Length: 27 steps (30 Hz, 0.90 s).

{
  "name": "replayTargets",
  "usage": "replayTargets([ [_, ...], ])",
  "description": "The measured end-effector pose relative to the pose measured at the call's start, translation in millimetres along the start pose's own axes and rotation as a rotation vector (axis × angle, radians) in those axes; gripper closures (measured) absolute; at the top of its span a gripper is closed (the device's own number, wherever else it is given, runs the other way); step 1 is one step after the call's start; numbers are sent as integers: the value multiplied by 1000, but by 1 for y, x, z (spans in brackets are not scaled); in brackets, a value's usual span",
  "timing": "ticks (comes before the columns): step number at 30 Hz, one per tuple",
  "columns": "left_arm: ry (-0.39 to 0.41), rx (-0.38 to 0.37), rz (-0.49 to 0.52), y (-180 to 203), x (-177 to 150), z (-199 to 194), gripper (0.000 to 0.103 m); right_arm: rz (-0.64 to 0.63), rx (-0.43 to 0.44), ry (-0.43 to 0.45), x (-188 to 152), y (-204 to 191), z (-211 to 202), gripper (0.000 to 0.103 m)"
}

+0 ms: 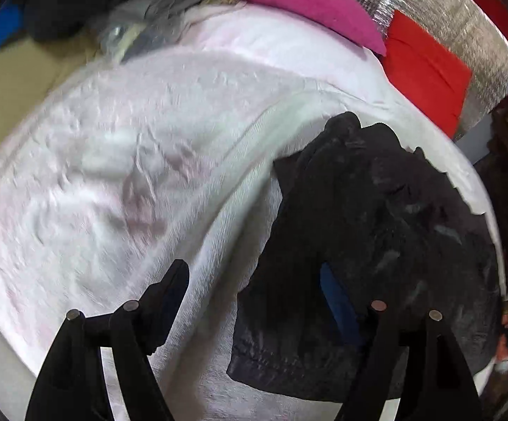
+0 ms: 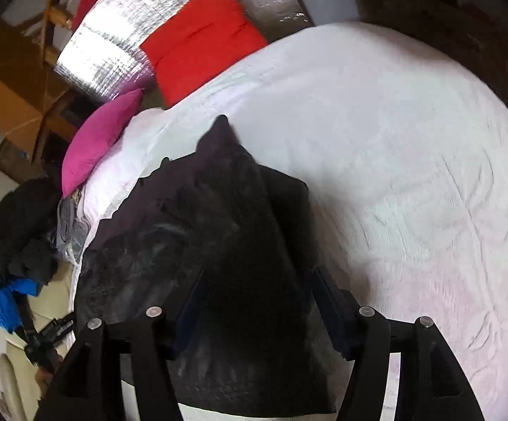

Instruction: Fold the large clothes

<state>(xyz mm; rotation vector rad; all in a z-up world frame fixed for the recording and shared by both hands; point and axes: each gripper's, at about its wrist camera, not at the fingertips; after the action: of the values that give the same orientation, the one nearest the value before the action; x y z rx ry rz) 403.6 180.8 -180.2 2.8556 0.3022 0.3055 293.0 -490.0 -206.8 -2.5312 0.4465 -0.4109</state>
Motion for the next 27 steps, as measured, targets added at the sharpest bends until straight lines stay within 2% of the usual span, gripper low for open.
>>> replayTargets([
  [2,-12,-35,31,1,3,9,26,-25,-20,-28,-1,-2,12,38],
  [3,-23,-15,47,4,6,16,26,-39,-69,-74,-3,-5,26,38],
  [5,-32,1,47,6,11,22,25,-24,-81,-130,-2,-4,41,38],
  [7,-46,-49,35,4,15,17,26,-20,-44,-114,2,-5,32,38],
  [9,-60,-155,67,4,20,9,26,-40,18,-53,4,-3,14,37],
  [10,-62,-180,81,4,22,8,25,-46,39,-39,4,-1,9,34],
  [12,-75,-202,97,2,32,9,18,-27,110,-22,8,13,1,21],
  [13,-85,-212,101,0,36,12,18,-7,138,-26,10,21,1,21],
  [18,-251,-359,89,-7,64,52,18,95,285,-119,23,61,25,21],
  [22,-270,-448,116,-3,73,60,14,89,373,-194,28,62,44,21],
  [24,-305,-515,155,7,72,64,14,62,372,-236,28,52,57,21],
  [27,-337,-481,247,30,67,71,13,1,396,-253,29,30,72,19],
])
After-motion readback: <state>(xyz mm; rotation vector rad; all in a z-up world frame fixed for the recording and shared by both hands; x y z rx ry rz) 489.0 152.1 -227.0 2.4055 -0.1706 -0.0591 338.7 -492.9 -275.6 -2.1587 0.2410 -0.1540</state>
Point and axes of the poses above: each gripper's, at about its wrist camera, not at the fingertips, and z roughly the way its jaws point, y to its right, x to its top, and after that the axes turned 15 degrees about -y, right-handed
